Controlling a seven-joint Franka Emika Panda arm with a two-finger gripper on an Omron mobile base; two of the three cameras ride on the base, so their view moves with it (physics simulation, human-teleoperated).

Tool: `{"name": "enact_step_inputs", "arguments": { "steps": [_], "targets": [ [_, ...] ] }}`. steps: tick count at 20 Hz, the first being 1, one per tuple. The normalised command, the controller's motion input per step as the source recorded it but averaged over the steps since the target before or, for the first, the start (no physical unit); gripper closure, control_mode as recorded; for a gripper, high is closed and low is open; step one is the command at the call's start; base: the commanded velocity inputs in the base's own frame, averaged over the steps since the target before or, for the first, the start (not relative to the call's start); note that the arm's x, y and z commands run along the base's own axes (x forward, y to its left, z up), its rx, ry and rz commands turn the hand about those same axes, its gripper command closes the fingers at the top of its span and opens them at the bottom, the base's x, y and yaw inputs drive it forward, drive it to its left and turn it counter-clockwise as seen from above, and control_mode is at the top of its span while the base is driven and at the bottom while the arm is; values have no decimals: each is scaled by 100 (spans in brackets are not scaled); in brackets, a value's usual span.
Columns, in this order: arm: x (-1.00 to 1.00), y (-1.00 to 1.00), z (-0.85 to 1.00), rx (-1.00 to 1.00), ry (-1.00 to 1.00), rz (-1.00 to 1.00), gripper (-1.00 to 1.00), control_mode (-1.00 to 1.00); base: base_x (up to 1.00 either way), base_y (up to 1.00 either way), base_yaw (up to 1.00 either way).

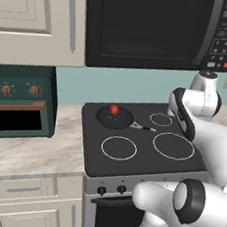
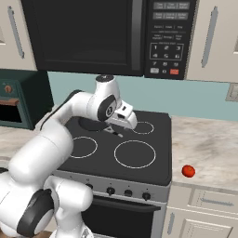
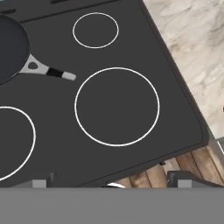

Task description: Place the pan on the rear left burner on the stove. Then place the tomato and the onion in the pan and turn on the rear left burner.

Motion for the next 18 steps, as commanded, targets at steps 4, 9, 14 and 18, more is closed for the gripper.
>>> {"name": "enact_step_inputs", "arguments": {
  "steps": [4, 9, 14, 18],
  "targets": [
    [-13, -50, -5, -4, 1, -2, -100, -100, 0, 0, 0],
    [-6, -53, -7, -3, 1, -1, -100, -100, 0, 0, 0],
    [0, -58, -14, -2, 2, -1, -100, -100, 0, 0, 0],
    [0, -55, -23, 0, 1, 0, -100, -100, 0, 0, 0]
  ]
}}
